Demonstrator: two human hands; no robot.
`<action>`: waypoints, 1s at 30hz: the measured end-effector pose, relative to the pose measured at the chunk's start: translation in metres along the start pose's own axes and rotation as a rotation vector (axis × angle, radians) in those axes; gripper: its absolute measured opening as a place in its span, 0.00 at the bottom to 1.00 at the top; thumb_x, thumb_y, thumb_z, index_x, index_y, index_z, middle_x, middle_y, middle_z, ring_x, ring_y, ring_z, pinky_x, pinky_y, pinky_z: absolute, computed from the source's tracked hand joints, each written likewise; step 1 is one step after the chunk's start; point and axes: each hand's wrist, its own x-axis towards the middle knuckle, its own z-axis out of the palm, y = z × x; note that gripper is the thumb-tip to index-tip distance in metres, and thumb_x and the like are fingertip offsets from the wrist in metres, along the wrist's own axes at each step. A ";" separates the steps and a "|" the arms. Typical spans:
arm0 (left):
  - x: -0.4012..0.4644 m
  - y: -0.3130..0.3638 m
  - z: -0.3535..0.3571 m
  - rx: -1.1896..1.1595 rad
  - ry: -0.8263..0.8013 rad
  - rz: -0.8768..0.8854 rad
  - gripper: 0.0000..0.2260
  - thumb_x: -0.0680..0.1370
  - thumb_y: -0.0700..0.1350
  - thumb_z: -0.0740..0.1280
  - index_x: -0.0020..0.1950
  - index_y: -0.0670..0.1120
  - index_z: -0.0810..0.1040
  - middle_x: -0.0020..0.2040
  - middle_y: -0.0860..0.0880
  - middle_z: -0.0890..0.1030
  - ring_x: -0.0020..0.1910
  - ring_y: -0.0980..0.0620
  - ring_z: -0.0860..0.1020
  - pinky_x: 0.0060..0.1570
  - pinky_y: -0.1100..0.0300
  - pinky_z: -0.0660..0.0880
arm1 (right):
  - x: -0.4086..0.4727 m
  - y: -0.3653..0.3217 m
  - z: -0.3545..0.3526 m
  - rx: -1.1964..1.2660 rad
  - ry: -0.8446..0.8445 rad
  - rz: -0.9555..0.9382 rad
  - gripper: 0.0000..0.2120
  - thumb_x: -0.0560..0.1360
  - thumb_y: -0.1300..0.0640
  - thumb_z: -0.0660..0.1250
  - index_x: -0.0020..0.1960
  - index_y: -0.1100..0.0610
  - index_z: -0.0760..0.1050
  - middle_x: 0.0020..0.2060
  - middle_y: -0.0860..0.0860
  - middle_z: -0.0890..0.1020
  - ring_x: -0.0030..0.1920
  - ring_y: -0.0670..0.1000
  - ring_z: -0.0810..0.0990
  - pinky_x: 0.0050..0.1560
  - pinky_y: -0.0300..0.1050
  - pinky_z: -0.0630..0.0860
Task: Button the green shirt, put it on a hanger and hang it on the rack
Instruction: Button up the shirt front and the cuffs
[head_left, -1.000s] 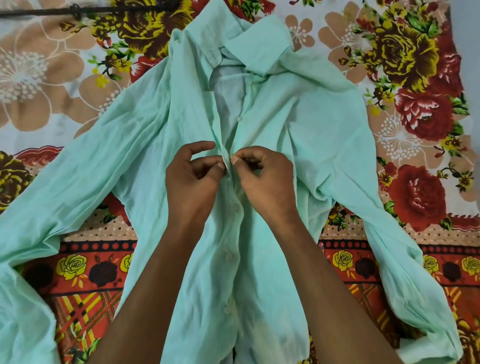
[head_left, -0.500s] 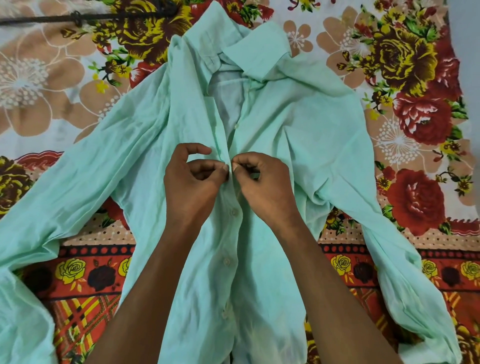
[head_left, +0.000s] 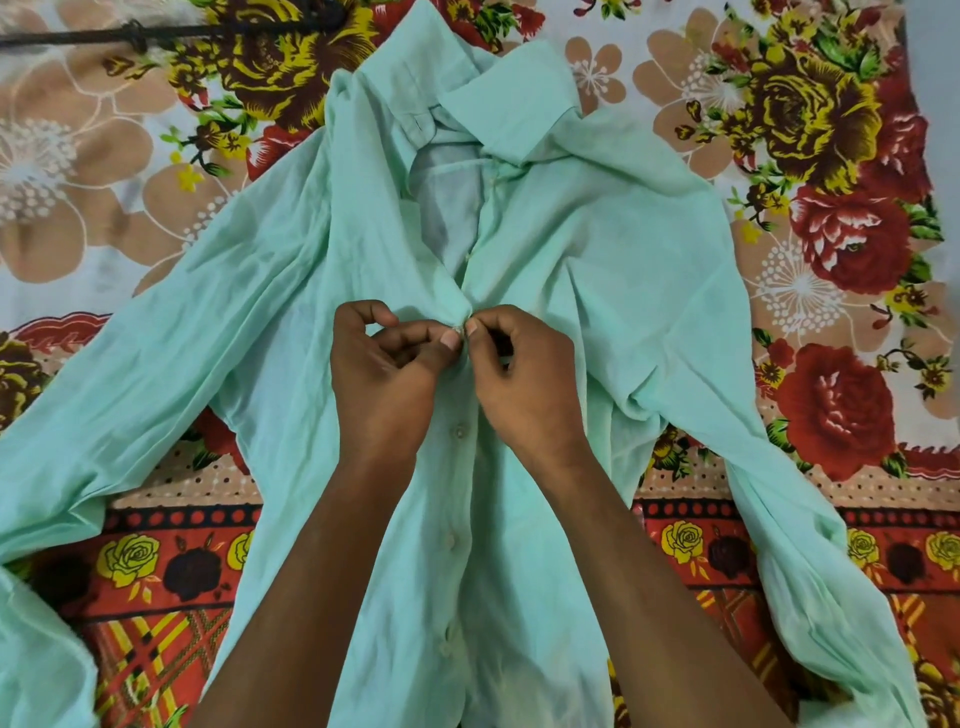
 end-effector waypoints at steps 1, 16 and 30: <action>0.001 0.000 0.000 -0.011 -0.013 -0.026 0.18 0.75 0.31 0.73 0.52 0.46 0.67 0.45 0.39 0.86 0.46 0.45 0.85 0.55 0.54 0.81 | 0.001 0.001 -0.001 0.013 -0.008 0.010 0.06 0.80 0.60 0.68 0.46 0.58 0.84 0.39 0.47 0.85 0.41 0.43 0.82 0.43 0.30 0.74; 0.072 0.013 0.031 0.889 0.140 0.337 0.13 0.74 0.54 0.69 0.50 0.46 0.77 0.42 0.50 0.82 0.41 0.48 0.81 0.43 0.48 0.79 | 0.076 -0.006 0.014 -0.259 0.029 -0.073 0.06 0.76 0.57 0.69 0.48 0.54 0.85 0.43 0.49 0.87 0.45 0.49 0.84 0.52 0.49 0.80; 0.089 0.028 0.006 0.471 0.120 0.000 0.02 0.74 0.43 0.73 0.42 0.47 0.85 0.33 0.52 0.83 0.34 0.51 0.82 0.47 0.52 0.84 | 0.074 -0.003 0.022 -0.452 0.051 -0.001 0.07 0.81 0.55 0.64 0.50 0.57 0.78 0.43 0.52 0.81 0.42 0.50 0.74 0.44 0.47 0.73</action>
